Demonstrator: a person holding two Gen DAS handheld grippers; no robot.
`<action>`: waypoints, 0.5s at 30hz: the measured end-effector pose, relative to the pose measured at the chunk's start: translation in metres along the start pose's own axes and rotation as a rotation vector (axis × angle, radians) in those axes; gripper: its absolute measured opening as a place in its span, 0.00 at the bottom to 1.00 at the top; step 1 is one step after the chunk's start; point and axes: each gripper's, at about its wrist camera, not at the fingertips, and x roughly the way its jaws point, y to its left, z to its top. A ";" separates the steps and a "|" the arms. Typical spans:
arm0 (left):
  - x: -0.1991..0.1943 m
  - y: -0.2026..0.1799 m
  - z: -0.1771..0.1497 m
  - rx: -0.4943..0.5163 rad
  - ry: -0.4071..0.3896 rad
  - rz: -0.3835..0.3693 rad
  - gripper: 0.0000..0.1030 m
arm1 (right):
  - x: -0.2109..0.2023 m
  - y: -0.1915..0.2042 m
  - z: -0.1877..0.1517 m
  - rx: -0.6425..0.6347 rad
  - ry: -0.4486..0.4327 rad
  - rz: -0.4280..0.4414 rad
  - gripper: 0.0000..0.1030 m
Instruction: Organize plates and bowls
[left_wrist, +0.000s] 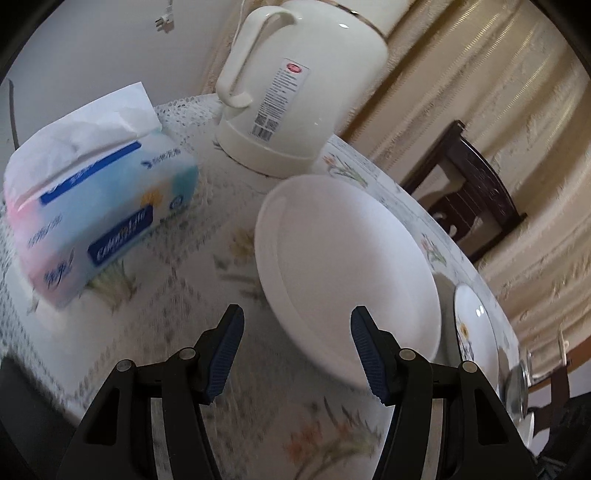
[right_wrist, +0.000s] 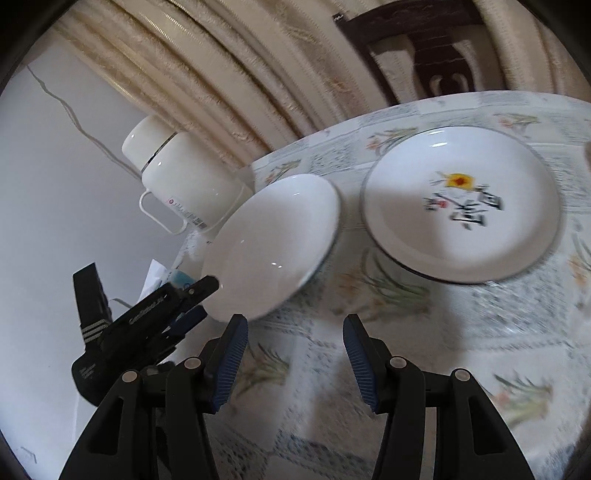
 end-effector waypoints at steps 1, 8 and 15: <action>0.003 0.001 0.003 -0.005 -0.001 0.003 0.59 | 0.006 0.001 0.003 0.004 0.011 0.007 0.55; 0.018 0.005 0.030 0.030 -0.040 0.044 0.59 | 0.031 0.004 0.015 -0.006 0.042 0.012 0.55; 0.036 0.008 0.046 0.074 -0.058 0.074 0.56 | 0.049 -0.002 0.025 0.006 0.056 -0.024 0.55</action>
